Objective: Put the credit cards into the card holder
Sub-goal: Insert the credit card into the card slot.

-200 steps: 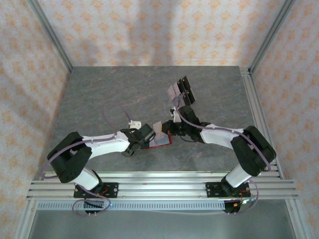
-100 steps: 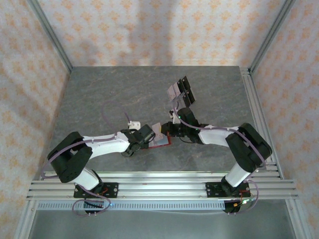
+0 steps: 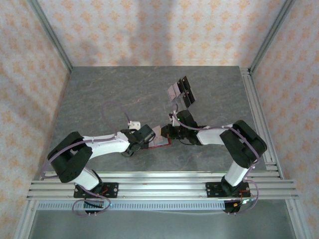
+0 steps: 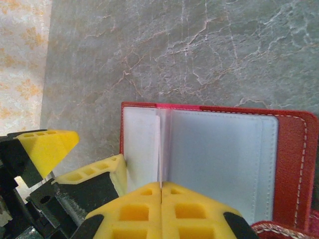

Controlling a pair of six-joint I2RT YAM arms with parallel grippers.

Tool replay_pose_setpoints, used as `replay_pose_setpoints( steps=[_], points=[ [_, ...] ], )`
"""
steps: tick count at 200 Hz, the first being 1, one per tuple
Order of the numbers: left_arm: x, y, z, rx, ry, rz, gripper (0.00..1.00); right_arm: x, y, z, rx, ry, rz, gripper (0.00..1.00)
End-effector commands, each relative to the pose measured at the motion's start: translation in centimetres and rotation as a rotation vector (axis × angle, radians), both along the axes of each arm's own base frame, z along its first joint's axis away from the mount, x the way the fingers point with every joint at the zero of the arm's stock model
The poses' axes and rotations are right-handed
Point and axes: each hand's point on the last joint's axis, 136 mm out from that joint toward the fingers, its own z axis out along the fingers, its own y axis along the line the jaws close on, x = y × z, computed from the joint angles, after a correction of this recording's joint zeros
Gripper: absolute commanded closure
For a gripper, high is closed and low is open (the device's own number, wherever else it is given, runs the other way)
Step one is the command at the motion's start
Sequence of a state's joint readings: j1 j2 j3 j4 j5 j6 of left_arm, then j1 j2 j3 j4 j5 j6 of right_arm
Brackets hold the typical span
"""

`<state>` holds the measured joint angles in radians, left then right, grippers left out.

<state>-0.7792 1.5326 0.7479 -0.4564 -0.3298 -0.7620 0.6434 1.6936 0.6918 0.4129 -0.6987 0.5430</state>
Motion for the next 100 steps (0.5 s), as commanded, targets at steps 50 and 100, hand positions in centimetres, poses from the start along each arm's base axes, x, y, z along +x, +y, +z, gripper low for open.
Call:
replay_pose_setpoints(
  steps=[50,100],
  points=[
    [-0.88,1.50,-0.73,0.073,0.024,0.013,0.00,-0.06,0.36,0.85,0.048,-0.020,-0.001,1.00],
    [-0.87,1.48,-0.81,0.073,0.027,0.015,0.00,-0.07,0.63,0.04,0.062,0.004,-0.003,1.00]
  ],
)
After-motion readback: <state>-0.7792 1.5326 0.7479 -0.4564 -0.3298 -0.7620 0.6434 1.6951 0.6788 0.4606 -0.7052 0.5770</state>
